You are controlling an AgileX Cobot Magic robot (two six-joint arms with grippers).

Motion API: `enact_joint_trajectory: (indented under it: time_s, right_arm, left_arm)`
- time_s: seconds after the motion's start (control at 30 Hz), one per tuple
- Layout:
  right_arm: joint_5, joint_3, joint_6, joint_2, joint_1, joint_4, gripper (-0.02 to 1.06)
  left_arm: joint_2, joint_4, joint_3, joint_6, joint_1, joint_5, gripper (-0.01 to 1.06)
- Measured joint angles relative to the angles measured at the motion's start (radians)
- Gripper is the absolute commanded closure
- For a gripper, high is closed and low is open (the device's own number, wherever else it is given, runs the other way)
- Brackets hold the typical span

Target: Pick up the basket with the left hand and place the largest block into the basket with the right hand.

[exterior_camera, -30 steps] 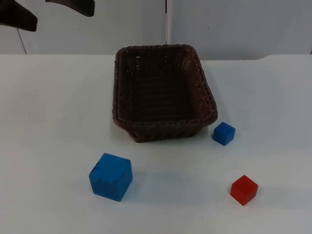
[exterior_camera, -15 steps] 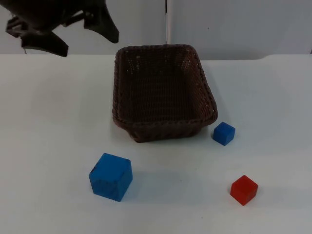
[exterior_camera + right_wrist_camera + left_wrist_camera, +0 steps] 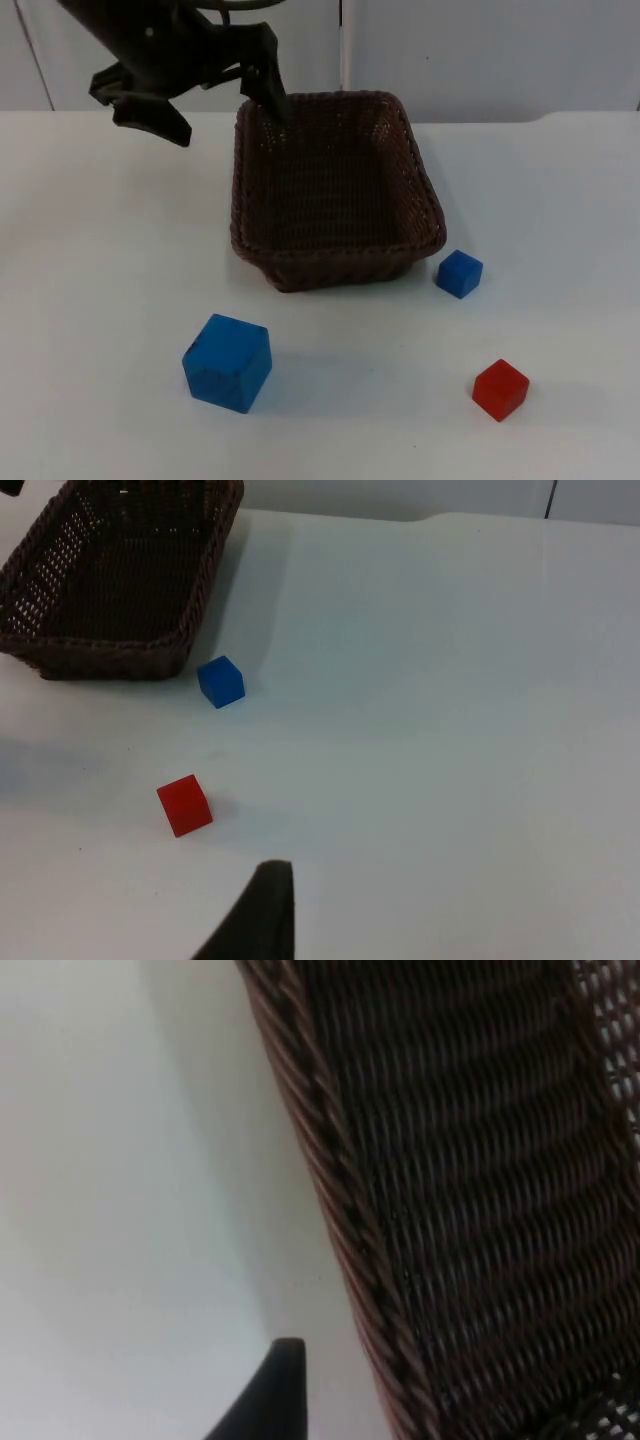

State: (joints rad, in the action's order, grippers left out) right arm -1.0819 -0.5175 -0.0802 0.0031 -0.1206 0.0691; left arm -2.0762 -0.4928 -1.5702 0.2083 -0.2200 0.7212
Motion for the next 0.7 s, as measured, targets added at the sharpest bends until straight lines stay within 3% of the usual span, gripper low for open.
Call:
enact_joint_trajectory:
  time_s: [0.7]
  right_arm:
    - [0.0, 0.0, 0.0, 0.0, 0.0, 0.002, 0.0]
  left_arm:
    - [-0.305, 0.078, -0.321, -0.165, 0.0, 0.112, 0.04]
